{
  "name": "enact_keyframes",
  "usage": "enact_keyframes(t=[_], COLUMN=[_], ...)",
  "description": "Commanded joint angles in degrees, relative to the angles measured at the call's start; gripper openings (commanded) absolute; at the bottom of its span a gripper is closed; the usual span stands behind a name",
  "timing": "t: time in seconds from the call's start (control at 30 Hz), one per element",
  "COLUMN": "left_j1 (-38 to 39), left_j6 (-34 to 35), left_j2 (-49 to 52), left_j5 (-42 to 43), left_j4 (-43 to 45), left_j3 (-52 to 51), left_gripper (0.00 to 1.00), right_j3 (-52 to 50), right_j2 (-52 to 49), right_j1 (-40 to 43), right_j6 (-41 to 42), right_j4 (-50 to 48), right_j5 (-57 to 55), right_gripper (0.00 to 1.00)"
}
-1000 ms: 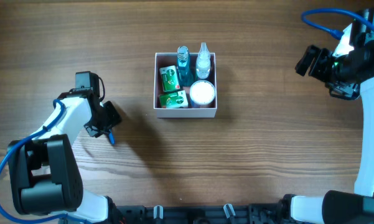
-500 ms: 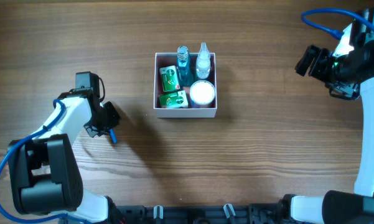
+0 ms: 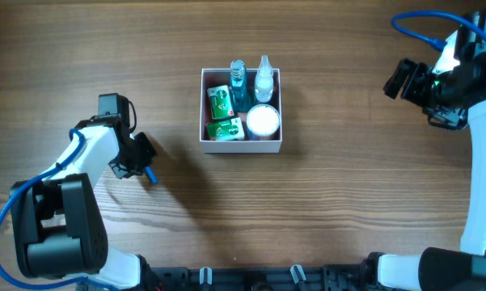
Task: Pack container
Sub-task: 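Lower the left gripper onto the blue razor handle and grasp it, then carry the blue razor into the box and lower it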
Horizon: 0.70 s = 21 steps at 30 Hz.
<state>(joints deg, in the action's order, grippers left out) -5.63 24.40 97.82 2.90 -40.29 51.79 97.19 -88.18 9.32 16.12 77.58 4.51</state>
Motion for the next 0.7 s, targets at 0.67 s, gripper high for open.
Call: enact_keyframes(t=[0.67], left_j1=[16.5], left_j6=[-1.7], left_j2=[-8.2], left_j5=[2.6], left_j4=[-13.2], left_j3=[23.3], left_gripper=[0.04], right_j3=[-0.2], right_j2=[-0.9], right_j1=[0.0], right_j6=[-1.2], right_j4=[-0.1], right_j5=[0.7], right_gripper=[1.0])
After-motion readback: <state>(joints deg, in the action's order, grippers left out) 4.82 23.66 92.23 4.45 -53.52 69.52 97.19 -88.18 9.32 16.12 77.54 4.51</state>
